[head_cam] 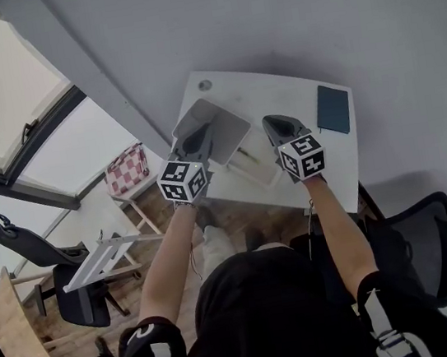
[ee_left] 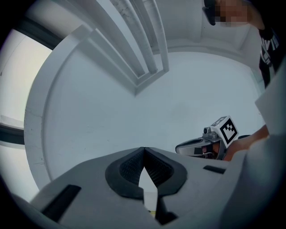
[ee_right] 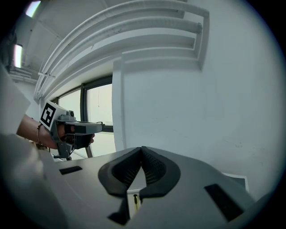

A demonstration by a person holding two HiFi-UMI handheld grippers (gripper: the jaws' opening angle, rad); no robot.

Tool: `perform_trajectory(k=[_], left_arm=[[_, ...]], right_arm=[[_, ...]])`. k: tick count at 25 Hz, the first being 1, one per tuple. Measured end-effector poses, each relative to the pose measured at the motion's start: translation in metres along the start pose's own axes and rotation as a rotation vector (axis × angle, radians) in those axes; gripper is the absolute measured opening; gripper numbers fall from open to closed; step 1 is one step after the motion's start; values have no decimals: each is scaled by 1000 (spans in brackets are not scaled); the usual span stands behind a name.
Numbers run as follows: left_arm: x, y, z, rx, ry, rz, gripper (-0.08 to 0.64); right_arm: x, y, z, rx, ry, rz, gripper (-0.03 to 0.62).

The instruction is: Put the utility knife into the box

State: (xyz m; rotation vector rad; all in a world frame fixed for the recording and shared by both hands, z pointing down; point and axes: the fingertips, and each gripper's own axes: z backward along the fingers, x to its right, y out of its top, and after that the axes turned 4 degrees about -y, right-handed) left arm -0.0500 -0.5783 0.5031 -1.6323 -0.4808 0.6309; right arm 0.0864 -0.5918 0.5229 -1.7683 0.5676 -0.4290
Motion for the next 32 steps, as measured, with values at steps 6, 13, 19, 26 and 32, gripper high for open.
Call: perform_trajectory(k=[6, 13, 19, 26, 32], left_arm=[[-2, -3, 1, -4, 2, 0, 25], [-3, -4, 4, -5, 6, 3, 25], [-5, -8, 6, -9, -3, 16, 25], [-7, -13, 6, -17, 1, 28, 25], [-11, -17, 3, -18, 9, 44, 25]], right_arm=[[-1, 0, -2, -7, -5, 7, 14], [-2, -1, -2, -14, 0, -1, 14], [-4, -5, -6, -31, 9, -9, 14], [-1, -10, -8, -46, 7, -14, 14], [4, -13, -9, -50, 7, -17, 14]])
